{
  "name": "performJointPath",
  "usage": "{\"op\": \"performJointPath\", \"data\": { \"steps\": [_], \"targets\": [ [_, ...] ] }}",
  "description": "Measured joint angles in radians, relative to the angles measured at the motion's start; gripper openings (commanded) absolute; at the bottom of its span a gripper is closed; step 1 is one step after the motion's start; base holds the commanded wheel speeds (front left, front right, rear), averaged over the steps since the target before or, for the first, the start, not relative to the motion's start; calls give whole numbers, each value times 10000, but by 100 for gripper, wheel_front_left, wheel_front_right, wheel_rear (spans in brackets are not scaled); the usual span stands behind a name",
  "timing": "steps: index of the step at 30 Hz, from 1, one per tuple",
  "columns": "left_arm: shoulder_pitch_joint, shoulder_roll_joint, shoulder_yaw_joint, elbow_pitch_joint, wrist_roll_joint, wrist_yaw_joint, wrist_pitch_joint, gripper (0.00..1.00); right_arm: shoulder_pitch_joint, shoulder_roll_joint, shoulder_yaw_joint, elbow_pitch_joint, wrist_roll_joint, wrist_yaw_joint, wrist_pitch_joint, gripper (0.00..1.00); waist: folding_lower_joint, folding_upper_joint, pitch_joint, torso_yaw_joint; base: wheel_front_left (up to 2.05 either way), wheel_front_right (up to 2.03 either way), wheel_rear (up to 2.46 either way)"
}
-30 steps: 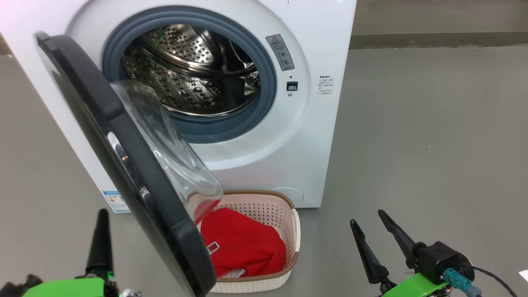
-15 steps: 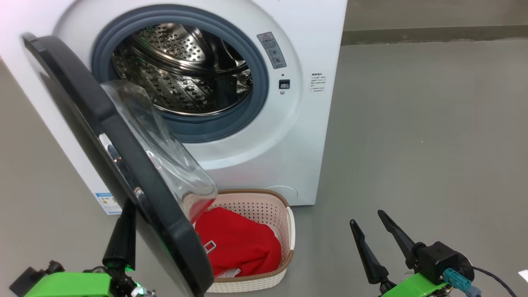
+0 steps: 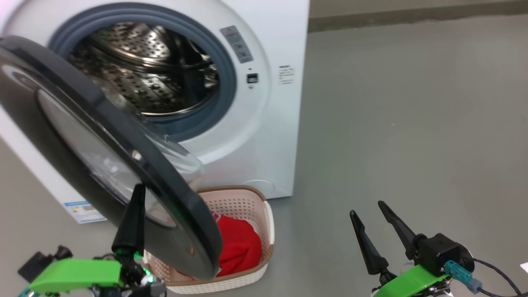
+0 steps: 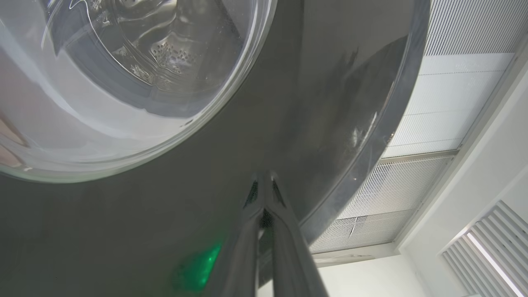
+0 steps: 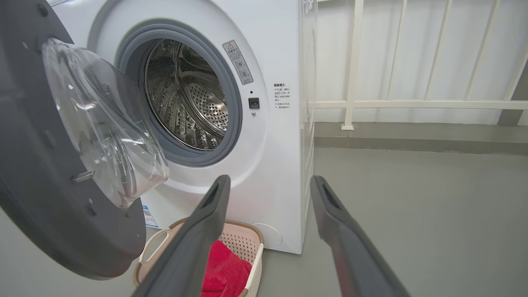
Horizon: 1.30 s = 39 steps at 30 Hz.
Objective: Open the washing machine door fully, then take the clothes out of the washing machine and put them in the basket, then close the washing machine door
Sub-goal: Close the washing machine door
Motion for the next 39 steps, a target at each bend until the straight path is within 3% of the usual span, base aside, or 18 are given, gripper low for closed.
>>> {"op": "performJointPath", "data": {
  "steps": [22, 34, 39],
  "targets": [
    [-2636, 67, 219, 1365, 677, -40, -612, 0, -568, -6, -50, -104, 38, 0, 0, 100, 0, 0, 1019, -2141, 0, 0, 0],
    [-4642, 387, 470, 2886, 1151, -63, -951, 0, -955, -4, -23, -226, 286, 0, 0, 100, 0, 0, 1803, -2717, 0, 0, 0],
    [-5399, 550, 470, 3680, 1407, -357, -1053, 0, -1162, -6, -48, -240, 286, 0, 0, 100, 0, 0, 2030, -2800, 0, 0, 0]
  ]
}}
